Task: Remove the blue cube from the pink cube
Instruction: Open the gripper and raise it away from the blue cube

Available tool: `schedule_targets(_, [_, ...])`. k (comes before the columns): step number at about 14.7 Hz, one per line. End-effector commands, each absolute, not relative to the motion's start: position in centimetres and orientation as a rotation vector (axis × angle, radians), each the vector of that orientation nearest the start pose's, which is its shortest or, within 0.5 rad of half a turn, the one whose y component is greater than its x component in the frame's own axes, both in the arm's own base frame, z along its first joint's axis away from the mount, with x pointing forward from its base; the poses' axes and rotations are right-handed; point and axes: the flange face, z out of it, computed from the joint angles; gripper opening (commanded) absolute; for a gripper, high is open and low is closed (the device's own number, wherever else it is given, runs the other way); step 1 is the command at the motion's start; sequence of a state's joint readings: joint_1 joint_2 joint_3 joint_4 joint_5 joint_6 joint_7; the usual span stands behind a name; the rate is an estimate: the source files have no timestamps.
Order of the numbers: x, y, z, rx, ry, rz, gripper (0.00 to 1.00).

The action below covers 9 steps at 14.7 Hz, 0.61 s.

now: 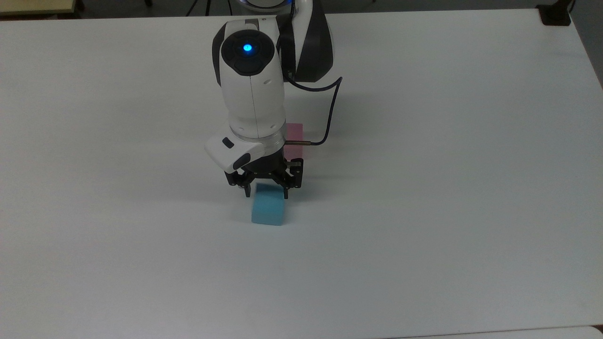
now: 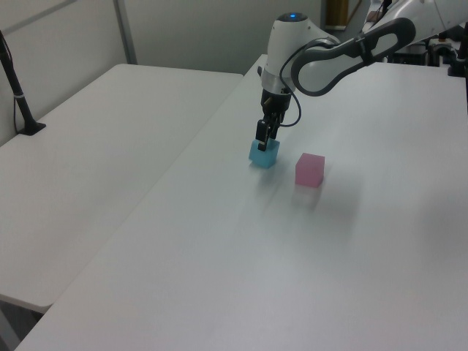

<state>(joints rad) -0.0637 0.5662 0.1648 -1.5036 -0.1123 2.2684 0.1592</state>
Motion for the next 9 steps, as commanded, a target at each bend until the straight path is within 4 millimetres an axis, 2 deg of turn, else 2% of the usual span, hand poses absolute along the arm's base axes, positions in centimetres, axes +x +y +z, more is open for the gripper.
schedule_targets(1, [72.2, 5.3, 37.6, -3.147, -0.021, -0.366, 1.00])
schedule_targets(3, [70.8, 4.9, 41.8, -3.162, -0.006, -0.359, 1.00])
schedule_targets(6, [67.3, 4.2, 47.2, -3.208, 0.030, -0.196, 1.00])
schedule_targets(9, [64.5, 2.5, 50.3, -3.224, 0.093, -0.041, 1.00])
